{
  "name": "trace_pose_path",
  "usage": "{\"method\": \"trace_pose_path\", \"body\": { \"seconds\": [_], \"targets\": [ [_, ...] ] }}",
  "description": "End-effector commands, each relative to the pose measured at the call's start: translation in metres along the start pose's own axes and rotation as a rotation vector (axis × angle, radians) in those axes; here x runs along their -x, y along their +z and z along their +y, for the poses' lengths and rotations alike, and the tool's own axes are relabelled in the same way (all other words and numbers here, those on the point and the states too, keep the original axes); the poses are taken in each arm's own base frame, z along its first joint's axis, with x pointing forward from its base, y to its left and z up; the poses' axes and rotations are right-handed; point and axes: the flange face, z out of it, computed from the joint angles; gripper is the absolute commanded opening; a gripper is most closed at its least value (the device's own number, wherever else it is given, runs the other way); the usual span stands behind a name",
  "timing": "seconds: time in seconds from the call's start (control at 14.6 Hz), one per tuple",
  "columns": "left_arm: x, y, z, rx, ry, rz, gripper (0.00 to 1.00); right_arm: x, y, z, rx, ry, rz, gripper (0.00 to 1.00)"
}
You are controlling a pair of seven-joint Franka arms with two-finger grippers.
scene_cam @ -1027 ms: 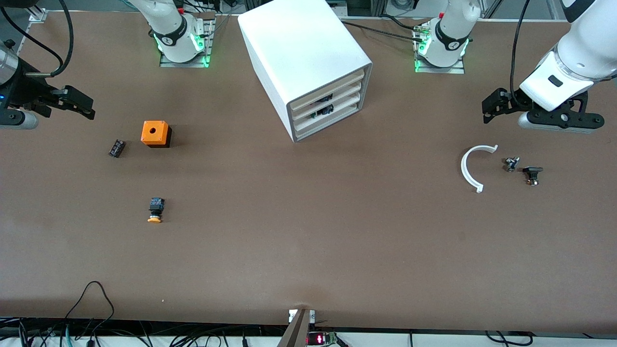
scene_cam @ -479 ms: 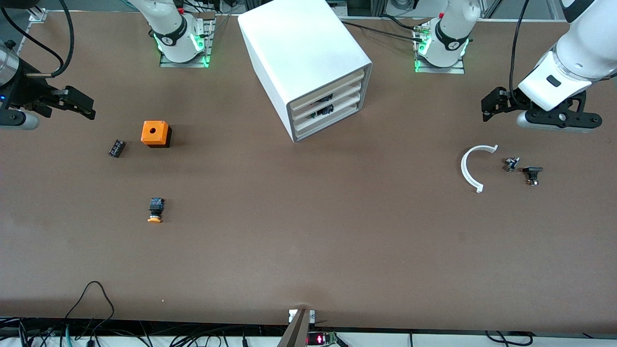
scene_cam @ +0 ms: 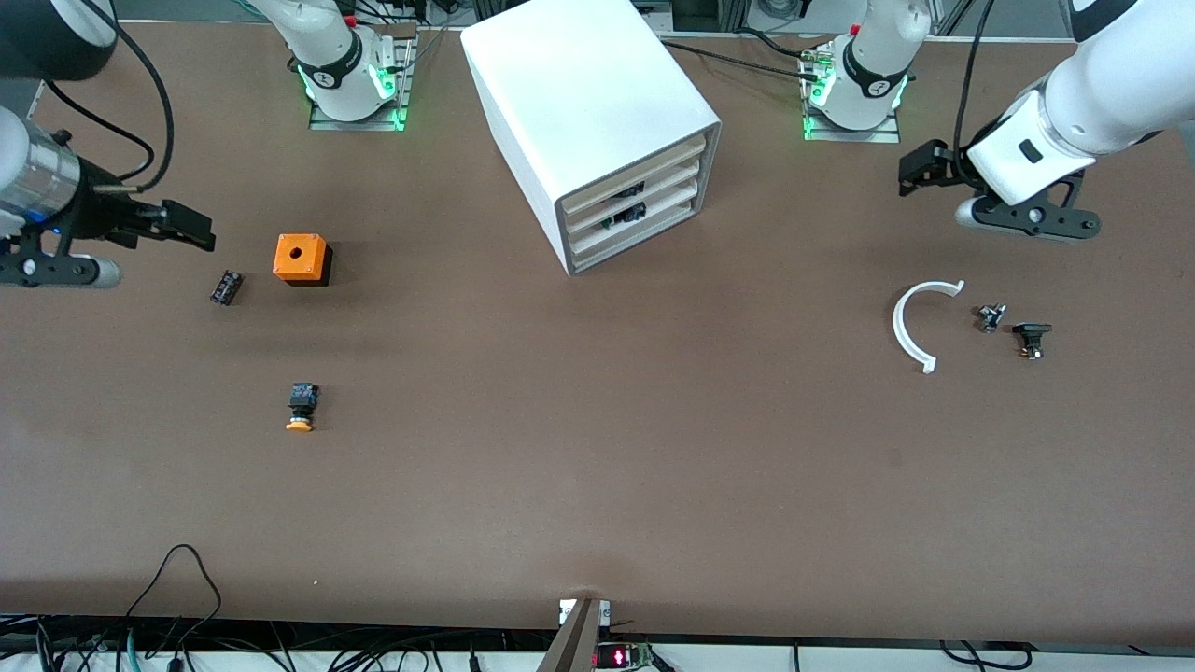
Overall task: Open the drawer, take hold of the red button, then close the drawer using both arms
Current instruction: 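Reach the left gripper toward the cabinet's drawer handle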
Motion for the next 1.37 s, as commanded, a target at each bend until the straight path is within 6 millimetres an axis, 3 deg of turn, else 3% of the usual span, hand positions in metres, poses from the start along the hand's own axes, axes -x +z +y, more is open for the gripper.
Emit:
{"method": "trace_pose_path", "body": {
  "seconds": [0.0,0.21,0.48,1.03,1.3],
  "targets": [
    [-0.007,0.017,0.024,0.089,0.064,-0.088,1.0,-0.022,0.025,-0.002,-0.027,-0.003,0.006,1.0],
    [-0.021,0.038,0.052,0.266,0.144,-0.146,1.0,-0.048,0.055,-0.002,-0.035,-0.002,0.019,1.0],
    [-0.042,0.065,0.067,0.46,0.23,-0.162,0.99,-0.069,0.084,-0.008,-0.045,0.03,0.026,1.0],
    [-0.073,0.206,0.063,0.885,0.43,-0.092,0.99,-0.098,0.127,-0.028,-0.086,0.064,0.031,1.0],
    [-0.069,0.288,0.066,1.071,0.424,-0.062,0.96,-0.109,0.137,-0.049,-0.089,0.092,0.051,1.0]
  ]
}}
